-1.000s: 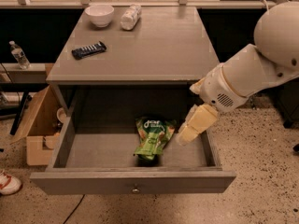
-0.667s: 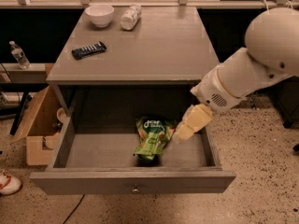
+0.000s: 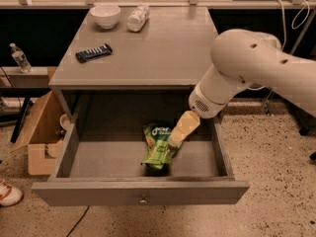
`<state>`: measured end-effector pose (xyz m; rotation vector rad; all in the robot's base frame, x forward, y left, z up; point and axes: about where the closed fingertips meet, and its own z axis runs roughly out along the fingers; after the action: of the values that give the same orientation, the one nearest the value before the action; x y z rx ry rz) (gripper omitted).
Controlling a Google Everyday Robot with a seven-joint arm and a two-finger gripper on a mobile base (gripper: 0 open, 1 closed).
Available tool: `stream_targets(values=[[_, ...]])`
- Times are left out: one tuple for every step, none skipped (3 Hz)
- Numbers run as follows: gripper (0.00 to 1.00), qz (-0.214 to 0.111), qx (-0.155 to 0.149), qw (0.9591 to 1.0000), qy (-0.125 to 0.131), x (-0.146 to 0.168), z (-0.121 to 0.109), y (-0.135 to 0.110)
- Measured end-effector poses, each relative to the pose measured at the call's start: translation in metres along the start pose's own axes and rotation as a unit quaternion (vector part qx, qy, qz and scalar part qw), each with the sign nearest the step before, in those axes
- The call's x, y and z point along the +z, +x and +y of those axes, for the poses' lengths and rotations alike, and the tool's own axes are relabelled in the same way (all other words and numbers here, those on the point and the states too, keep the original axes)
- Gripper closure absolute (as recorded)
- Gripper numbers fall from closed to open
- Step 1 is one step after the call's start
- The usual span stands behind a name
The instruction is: Pick green rice chip bag from top drawer and place on counter
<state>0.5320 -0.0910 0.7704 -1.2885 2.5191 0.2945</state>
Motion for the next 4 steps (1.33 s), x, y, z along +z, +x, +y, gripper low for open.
stream_targets(values=[[0.00,0.044,0.055,0.9975,0.003,0.027,-0.002,-0.005],[0.00,0.085,0.114,0.9898,0.006,0.056,0.002,-0.007],[0.00,0.117,0.168,0.9787,0.002,0.087,0.010,-0.012],[0.00,0.134,0.192,0.9722,-0.004,0.108,0.014,-0.016]])
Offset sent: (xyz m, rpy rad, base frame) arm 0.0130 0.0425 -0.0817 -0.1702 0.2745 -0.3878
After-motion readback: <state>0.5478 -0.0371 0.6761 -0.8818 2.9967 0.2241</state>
